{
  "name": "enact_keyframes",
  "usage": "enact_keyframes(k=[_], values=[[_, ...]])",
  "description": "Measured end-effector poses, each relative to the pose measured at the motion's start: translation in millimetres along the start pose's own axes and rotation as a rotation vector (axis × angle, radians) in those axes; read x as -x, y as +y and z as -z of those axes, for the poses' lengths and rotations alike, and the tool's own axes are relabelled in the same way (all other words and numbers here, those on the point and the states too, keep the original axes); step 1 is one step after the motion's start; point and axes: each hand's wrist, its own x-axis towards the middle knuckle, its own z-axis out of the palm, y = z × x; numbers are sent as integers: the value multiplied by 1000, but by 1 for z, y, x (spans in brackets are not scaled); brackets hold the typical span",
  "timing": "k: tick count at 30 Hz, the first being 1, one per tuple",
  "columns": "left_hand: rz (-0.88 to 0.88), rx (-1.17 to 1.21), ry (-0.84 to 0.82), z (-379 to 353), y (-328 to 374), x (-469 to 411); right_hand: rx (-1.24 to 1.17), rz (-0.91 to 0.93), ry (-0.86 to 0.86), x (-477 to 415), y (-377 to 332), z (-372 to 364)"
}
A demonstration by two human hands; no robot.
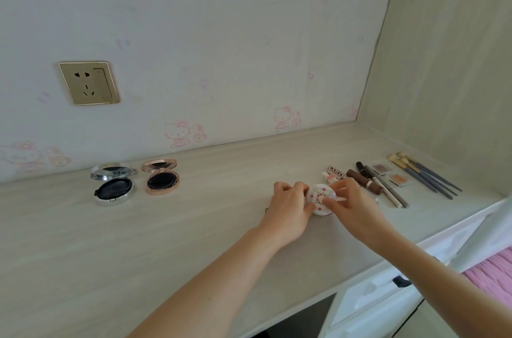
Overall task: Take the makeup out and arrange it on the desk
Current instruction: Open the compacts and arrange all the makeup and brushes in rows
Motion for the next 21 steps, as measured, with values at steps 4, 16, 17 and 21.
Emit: enact_keyframes(k=[4,16,17,21], values=[[-36,74,6,5,-2,4,-69,8,16,0,-4,0],[-2,414,280,40,-15,15,-227,120,44,-1,-49,-22],[4,429,303,44,-18,18,-238,131,37,0,-53,-25],[59,461,340,59,-31,28,-346,150,-24,3,-67,-41]])
